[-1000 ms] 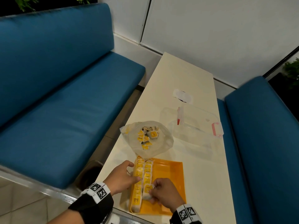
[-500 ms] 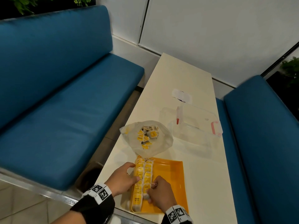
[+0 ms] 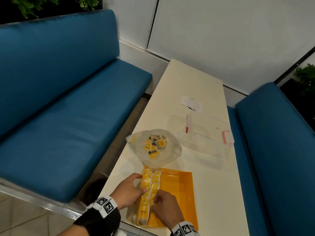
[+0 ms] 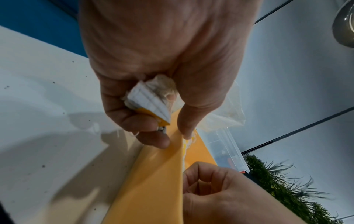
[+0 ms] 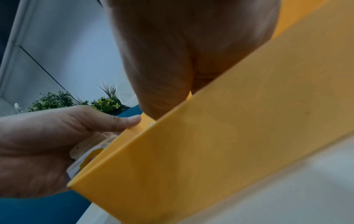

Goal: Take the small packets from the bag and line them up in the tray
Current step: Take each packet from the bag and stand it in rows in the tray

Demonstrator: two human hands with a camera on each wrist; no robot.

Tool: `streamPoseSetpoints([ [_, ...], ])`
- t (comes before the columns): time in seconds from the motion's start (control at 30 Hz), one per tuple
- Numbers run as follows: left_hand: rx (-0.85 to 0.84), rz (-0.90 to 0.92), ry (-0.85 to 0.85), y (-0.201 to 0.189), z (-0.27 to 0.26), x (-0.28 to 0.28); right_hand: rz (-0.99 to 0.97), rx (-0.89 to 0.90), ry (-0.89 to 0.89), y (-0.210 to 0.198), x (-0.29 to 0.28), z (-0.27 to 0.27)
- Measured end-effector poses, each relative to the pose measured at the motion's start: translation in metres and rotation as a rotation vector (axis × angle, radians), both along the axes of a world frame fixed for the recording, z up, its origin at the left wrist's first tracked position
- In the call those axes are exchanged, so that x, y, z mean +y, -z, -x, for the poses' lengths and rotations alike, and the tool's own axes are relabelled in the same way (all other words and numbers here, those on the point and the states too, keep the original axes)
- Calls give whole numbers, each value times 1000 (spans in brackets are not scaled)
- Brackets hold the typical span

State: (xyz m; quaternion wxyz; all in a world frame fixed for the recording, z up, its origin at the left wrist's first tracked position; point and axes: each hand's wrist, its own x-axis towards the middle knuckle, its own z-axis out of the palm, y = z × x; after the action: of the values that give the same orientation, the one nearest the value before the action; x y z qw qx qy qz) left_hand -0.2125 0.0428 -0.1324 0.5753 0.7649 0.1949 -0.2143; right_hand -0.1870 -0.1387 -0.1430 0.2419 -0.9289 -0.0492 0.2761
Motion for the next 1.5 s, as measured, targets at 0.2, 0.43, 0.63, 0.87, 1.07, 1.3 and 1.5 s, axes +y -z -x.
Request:
streamPoseSetpoints([
  [0.2, 2, -3, 5, -1, 0, -1, 17, -34, 6, 0, 6, -4],
  [0.43, 40, 1, -8, -4, 1, 3, 4, -41, -5, -8, 3, -9],
  [0.63, 57, 439, -245, -18, 3, 17, -133, -166, -18, -46, 2, -20],
  [0.87, 100, 765, -393, -38, -6, 19, -453, -223, -141, -89, 38, -16],
  [1.07, 96, 792, -388, -43, -14, 17, -397, -262, -294, -96, 55, -15],
  [1.3, 3, 822, -437, -49, -15, 15, -319, -259, -251, -88, 64, -14],
  [1.5, -150, 725, -282, -47, -16, 13, -379, -299, -125, -94, 61, -22],
])
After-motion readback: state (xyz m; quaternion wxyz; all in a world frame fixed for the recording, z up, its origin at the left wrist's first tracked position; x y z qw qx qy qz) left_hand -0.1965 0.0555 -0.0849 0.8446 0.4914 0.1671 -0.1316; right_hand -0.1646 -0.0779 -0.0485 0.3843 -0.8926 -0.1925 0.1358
